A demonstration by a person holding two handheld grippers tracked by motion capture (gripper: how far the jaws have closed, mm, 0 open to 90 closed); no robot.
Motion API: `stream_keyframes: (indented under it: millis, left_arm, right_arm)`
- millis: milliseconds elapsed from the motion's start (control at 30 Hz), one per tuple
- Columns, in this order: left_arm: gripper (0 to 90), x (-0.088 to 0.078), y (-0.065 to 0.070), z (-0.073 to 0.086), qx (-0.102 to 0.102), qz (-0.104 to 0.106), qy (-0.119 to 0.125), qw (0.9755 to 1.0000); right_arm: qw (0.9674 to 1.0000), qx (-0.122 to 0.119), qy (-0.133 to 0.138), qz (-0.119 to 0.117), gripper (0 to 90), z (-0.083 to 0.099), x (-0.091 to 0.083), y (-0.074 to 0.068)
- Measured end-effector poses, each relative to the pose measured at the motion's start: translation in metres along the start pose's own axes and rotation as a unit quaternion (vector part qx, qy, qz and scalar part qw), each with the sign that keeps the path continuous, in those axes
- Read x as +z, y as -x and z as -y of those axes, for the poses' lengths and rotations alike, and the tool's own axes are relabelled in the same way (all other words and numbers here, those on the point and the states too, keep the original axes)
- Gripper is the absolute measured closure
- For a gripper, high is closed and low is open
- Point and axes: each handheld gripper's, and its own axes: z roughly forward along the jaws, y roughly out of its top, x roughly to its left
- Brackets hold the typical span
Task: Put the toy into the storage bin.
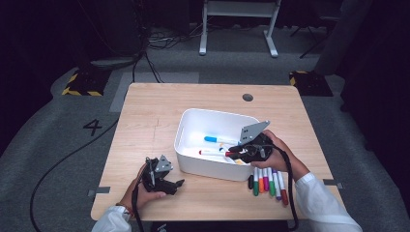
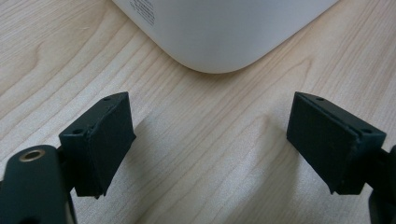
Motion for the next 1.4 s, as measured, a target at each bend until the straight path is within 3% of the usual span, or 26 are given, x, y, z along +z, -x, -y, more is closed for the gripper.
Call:
stream_keyframes:
  millis: [233, 433, 700, 833, 867, 933, 1000, 1133, 1400]
  left_arm:
    - [14.9, 0.0, 0.0, 0.0, 0.001, 0.0, 0.0, 1.0]
    - [15.0, 0.0, 0.0, 0.0, 0.0, 0.0, 0.0, 1.0]
    - [15.0, 0.0, 0.0, 0.0, 0.0, 0.0, 0.0, 1.0]
    - [15.0, 0.0, 0.0, 0.0, 0.0, 0.0, 0.0, 1.0]
    - [14.9, 0.0, 0.0, 0.0, 0.001, 0.0, 0.0, 1.0]
    - [14.9, 0.0, 0.0, 0.0, 0.001, 0.001, 0.0, 1.0]
    - [14.9, 0.0, 0.0, 0.0, 0.001, 0.0, 0.0, 1.0]
    - [15.0, 0.0, 0.0, 0.0, 0.001, 0.0, 0.0, 1.0]
    - [14.9, 0.0, 0.0, 0.0, 0.001, 0.0, 0.0, 1.0]
  right_arm:
    - [0.9997, -0.017, -0.011, -0.016, 74.8, -0.005, 0.002, -0.005]
    - [0.9996, -0.015, -0.015, -0.02, 71.9, -0.007, 0.005, -0.007]
    - [0.9998, 0.005, 0.015, 0.013, 59.6, -0.003, -0.005, -0.002]
    - [0.9987, 0.019, 0.024, 0.041, 53.0, 0.0, -0.015, -0.002]
    - [0.9981, 0.017, 0.028, 0.051, 50.9, 0.002, -0.019, -0.001]
    - [0.9959, 0.039, 0.04, 0.071, 49.2, 0.004, -0.026, -0.001]
    - [0.9936, 0.044, 0.05, 0.091, 41.4, 0.007, -0.036, -0.002]
    - [0.9879, 0.047, 0.062, 0.134, 34.6, 0.016, -0.053, -0.007]
    - [0.9772, 0.081, 0.087, 0.176, 33.2, 0.051, -0.085, -0.017]
